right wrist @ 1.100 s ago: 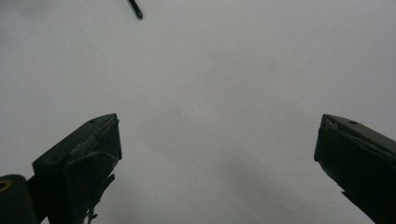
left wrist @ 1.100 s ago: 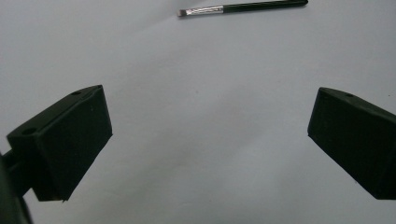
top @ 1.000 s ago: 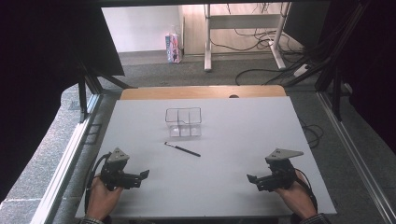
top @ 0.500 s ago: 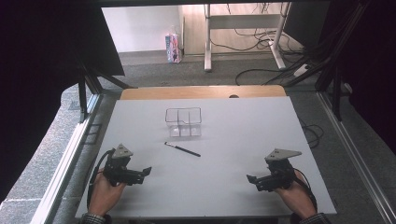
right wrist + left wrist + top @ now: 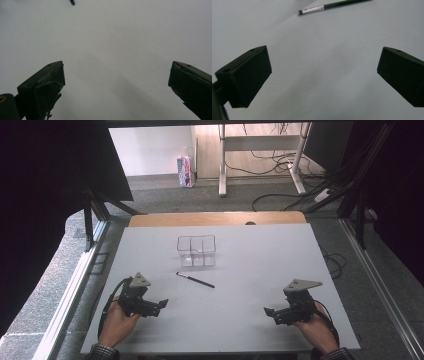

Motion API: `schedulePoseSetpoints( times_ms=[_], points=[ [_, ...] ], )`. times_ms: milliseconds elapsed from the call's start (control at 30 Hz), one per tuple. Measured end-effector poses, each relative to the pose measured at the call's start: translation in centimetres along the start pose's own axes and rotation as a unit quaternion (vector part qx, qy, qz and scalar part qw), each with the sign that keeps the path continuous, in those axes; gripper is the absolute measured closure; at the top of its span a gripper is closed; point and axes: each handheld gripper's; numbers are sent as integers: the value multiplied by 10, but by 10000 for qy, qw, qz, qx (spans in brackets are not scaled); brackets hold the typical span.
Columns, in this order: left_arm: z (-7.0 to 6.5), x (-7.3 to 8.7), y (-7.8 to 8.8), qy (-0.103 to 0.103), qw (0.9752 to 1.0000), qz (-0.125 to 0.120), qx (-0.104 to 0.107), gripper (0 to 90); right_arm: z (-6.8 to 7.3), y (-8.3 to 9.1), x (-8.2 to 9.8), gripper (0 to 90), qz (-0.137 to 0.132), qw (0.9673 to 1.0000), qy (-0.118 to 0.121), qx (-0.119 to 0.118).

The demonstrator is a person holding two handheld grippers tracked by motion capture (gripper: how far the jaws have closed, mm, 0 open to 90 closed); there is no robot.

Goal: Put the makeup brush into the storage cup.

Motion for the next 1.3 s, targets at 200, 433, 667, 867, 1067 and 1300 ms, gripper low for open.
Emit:
schedulePoseSetpoints(
  times_ms=[200,433,667,867,1067,1300],
  points=[
    [-2,-6,-3,-140,9998,106,-43,0,0,0,0,1,4,10000,22,3],
    [-1,-17,-6,-178,9996,218,-21,1,0,-1,0,0,43,10000,87,7],
    [1,-25,-12,-225,9991,368,-35,1,0,-2,0,0,72,9999,123,-14],
    [2,-35,-20,-297,9980,552,-65,2,-1,-4,0,0,126,9999,106,-51],
    [2,-43,-25,-366,9972,652,-54,1,-1,-4,0,0,143,9998,113,-36],
    [-2,-58,-32,-696,9940,837,120,0,-1,-4,0,0,165,9998,115,9]
  ],
)
Point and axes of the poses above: each handheld gripper's, and its own axes: y roughly backward along the jaws, x roughly out of its underside, z roughly to its left, and after that the axes turned 12 degrees about -x, right-handed
